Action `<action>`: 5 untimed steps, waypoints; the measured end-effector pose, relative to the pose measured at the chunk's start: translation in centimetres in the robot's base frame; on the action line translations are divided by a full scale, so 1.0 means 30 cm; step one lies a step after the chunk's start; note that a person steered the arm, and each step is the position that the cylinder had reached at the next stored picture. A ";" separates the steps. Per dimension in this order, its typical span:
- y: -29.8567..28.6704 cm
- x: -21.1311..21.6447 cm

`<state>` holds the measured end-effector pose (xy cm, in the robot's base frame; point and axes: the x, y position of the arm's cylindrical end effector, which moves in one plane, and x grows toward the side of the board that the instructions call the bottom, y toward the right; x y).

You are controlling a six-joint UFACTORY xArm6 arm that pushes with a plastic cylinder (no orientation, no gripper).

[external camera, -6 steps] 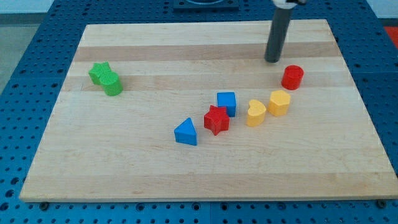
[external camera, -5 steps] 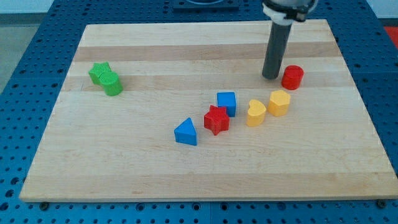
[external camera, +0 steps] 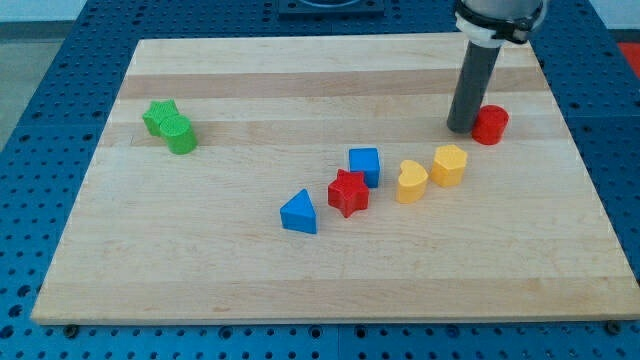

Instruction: Slide red circle to the center left

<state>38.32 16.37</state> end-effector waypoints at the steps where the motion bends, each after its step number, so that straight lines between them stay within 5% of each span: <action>1: 0.022 0.000; 5: -0.083 -0.016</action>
